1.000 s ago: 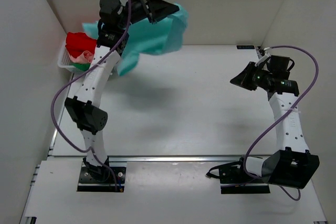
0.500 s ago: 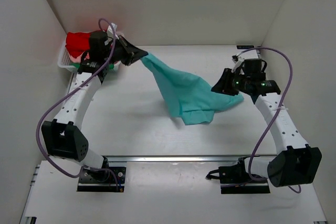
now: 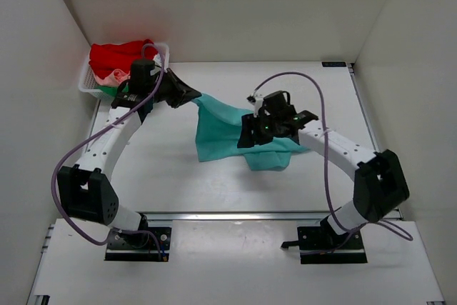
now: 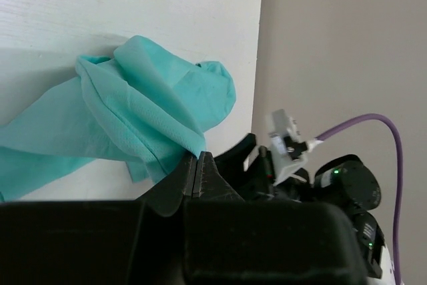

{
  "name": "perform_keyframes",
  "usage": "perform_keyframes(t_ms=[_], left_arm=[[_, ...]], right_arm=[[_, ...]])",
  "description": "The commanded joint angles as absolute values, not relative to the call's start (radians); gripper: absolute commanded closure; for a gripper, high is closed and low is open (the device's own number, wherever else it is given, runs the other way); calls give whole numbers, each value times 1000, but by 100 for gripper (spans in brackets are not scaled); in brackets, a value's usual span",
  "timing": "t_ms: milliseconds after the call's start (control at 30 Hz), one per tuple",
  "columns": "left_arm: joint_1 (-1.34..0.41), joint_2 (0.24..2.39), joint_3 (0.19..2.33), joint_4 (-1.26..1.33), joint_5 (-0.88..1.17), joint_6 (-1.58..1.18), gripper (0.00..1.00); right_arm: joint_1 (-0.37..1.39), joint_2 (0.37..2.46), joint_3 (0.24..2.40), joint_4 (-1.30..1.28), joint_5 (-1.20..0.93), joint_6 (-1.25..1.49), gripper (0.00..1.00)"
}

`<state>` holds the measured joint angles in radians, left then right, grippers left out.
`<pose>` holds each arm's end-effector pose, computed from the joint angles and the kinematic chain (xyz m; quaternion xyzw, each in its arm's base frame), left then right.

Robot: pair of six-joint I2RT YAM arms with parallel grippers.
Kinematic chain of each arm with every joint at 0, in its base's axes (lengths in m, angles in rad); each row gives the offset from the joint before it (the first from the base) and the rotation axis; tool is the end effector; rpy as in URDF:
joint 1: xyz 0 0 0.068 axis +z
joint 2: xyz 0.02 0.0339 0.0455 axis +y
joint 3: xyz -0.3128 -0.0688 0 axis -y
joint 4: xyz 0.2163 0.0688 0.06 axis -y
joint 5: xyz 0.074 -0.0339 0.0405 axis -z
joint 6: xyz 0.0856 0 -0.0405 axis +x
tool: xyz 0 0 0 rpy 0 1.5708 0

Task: Fold and stack the t-shirts
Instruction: Move the tshirt to the center of the board, then flatten out the tshirt

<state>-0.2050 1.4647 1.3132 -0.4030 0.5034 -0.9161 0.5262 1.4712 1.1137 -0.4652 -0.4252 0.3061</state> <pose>0.3210 -0.1089 0.3728 -0.1809 0.8354 -0.4348 0.2834 0.2554 0.1892 0.2939 -0.1766 0.8959 0.3240 0.2473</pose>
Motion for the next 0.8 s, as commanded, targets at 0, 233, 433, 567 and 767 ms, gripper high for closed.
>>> perform_keyframes(t_ms=[0,233,433,567,767], left_arm=[[-193,1402,1295,-431,479,-896,100],[-153,1390,1290,-475,443,-884,100],[-140,1393,1289,-505,422,-859,100],[-140,1382,1284,-522,411,-848,100],[-140,1379,1265,-532,408,-850,100]], right_arm=[[583,1546,1149,-298,-385,270,50],[758,1721,1173,-105,-247,196,39],[836,1893,1253,-89,-241,210,33],[848,1974,1286,-97,-172,238,15],[876,2058,1310,-168,-51,238,89]])
